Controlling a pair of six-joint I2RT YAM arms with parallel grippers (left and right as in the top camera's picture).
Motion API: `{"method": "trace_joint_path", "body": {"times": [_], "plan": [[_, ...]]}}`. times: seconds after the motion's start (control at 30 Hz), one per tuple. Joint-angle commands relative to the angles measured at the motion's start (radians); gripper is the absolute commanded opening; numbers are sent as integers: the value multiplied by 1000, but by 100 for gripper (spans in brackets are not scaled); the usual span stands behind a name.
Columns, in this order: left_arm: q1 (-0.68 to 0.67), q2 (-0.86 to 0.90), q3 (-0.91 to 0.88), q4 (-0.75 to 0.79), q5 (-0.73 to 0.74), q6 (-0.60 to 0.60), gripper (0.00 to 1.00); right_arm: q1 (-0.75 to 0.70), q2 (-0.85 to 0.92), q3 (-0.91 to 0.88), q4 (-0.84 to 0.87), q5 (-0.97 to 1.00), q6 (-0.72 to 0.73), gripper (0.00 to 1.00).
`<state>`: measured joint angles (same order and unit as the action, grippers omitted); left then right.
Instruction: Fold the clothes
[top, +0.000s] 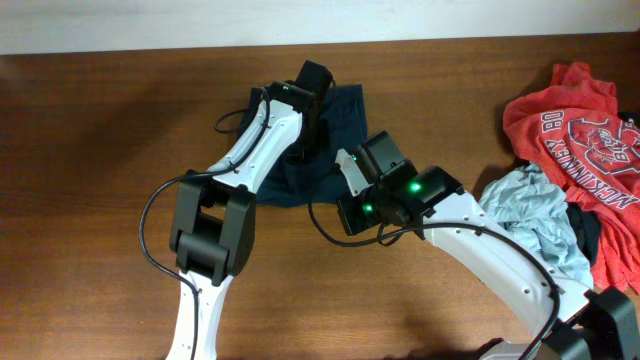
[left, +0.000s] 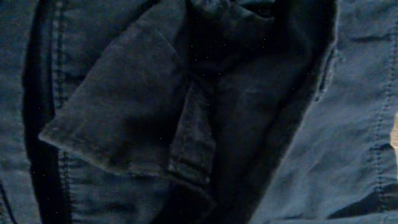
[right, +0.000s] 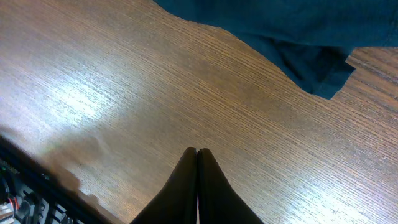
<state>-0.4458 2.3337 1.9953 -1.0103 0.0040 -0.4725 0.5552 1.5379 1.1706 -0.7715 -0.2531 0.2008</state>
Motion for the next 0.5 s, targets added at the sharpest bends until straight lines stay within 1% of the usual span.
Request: {"method": "trace_joint_path", "body": {"times": [0.0, 0.07, 0.1, 0.13, 0.2, 0.23, 0.3, 0.37, 0.4, 0.43, 0.47], "plan": [[-3, -13, 76, -35, 34, 0, 20, 0, 2, 2, 0, -5, -13, 4], [5, -16, 157, -88, 34, 7, 25, 0, 2, 2, 0, -5, -13, 4], [10, -17, 211, -120, 34, 18, 34, 0, 2, 2, 0, -5, -13, 4], [15, -17, 285, -158, 34, 42, 48, 0, 2, 2, 0, -2, -13, 4], [21, -17, 403, -208, 34, 92, 56, 0, 2, 2, 0, 3, -13, 4], [22, -17, 445, -226, 33, 117, 59, 0, 2, 2, 1, 3, -12, 4], [23, -17, 511, -257, 20, 162, 69, 0, 2, 2, 6, 3, -12, 4], [23, -17, 533, -282, -26, 192, 71, 0, 2, 2, 16, 31, 0, 4], [27, -16, 532, -310, -89, 191, 71, -1, 2, 2, 35, 74, 18, 4], [34, -11, 527, -330, -119, 191, 69, -2, 2, 2, 57, 86, 26, 4], [46, -6, 524, -359, -138, 191, 62, -2, 2, 2, 98, 84, 26, 4]]}}
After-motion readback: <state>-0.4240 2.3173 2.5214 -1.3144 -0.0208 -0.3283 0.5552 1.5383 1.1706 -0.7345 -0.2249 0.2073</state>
